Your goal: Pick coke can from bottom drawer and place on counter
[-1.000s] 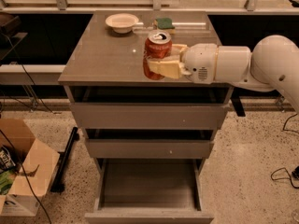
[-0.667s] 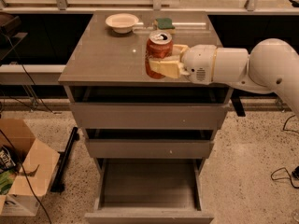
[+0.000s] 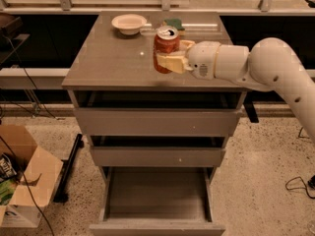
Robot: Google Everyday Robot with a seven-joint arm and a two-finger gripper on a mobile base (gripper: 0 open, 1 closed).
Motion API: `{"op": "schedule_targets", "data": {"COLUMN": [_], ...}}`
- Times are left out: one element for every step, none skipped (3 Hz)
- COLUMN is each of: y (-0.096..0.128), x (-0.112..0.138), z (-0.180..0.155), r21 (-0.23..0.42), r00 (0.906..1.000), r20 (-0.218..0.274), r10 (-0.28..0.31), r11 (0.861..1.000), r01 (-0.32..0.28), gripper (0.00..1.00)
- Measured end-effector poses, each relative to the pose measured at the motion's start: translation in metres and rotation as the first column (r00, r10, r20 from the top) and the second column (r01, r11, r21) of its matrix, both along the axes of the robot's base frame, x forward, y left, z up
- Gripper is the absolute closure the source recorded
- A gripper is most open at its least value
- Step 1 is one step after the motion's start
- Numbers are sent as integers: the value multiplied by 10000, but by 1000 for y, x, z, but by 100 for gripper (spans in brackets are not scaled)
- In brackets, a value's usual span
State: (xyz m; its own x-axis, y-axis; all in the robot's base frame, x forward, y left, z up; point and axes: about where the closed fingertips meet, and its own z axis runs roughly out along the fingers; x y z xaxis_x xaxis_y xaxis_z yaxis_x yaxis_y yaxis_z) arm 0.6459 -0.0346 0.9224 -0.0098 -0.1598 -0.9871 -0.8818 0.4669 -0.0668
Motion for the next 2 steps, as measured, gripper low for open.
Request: {"op": "schedule_targets", "data": {"y": [-3,-10], "x": [28,58], "z": [-6,-31], "r21": [-102,-385], "r00": [9996,9977], "r20": [91,-274], "r10": [-258,-618], "r11": [9996,9974], "r01": [259,608], "gripper": [85,54]}}
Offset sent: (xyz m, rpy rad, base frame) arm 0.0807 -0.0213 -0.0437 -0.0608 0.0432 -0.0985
